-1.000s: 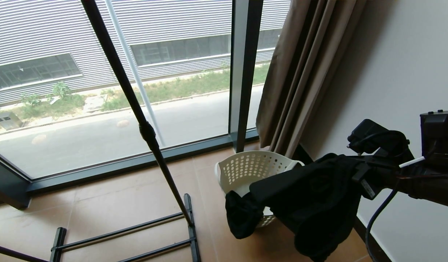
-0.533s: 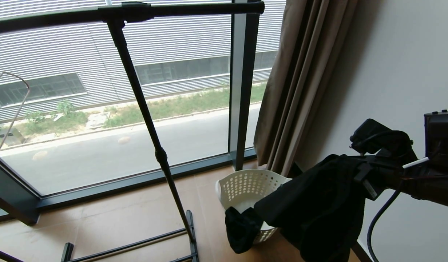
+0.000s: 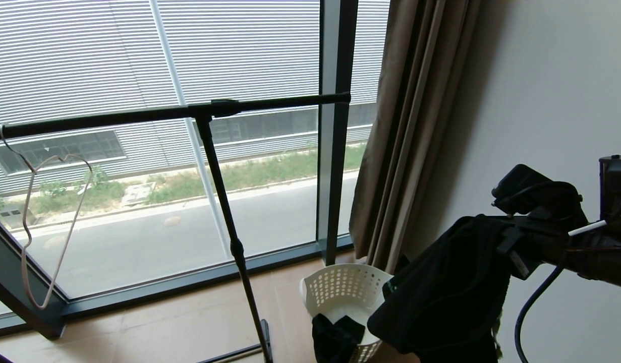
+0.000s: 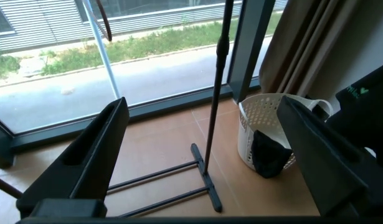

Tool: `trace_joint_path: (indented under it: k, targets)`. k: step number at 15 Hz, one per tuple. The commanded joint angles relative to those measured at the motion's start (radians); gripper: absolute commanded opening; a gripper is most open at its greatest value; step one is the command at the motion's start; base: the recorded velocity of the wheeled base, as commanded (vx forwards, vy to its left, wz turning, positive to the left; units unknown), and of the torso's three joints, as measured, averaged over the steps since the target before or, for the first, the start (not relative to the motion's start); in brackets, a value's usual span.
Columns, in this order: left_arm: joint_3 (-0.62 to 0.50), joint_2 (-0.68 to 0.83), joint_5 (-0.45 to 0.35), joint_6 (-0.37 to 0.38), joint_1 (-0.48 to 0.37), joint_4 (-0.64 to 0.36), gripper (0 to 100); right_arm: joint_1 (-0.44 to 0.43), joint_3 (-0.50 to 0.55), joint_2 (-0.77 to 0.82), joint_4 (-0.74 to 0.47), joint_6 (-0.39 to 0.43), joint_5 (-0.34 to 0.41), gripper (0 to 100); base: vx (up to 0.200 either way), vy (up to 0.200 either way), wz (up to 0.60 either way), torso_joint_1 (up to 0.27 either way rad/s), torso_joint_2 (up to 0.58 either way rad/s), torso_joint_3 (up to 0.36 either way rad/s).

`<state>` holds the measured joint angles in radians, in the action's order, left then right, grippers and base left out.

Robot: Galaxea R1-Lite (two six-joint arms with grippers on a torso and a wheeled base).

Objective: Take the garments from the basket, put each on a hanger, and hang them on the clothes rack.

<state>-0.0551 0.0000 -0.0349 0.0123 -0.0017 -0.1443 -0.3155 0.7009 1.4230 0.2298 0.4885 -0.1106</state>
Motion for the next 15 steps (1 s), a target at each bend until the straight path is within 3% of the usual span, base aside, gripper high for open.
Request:
trace_joint_path:
  k: [1,9,13,15]
  targets:
    - [0.000,0.000,0.000,0.000,0.000,0.000,100,0.000,0.000,-0.001,0.000,0.001,0.000,0,0.000,0.000,0.00,0.237,-0.57,-0.144]
    - [0.000,0.000,0.000,0.000,0.000,0.000,100,0.001,-0.032,-0.012,0.025,0.005,0.003,0,0.000,0.000,0.00,0.173,-0.40,-0.136]
    - [0.000,0.000,0.000,0.001,0.000,0.000,100,0.001,-0.106,-0.010,0.166,0.010,0.008,0,0.000,0.000,0.00,0.010,-0.02,-0.010]
    - [0.000,0.000,0.000,0.001,0.000,0.000,100,0.001,-0.119,-0.013,0.180,0.013,0.006,0,0.000,0.000,0.00,0.000,0.00,0.000]
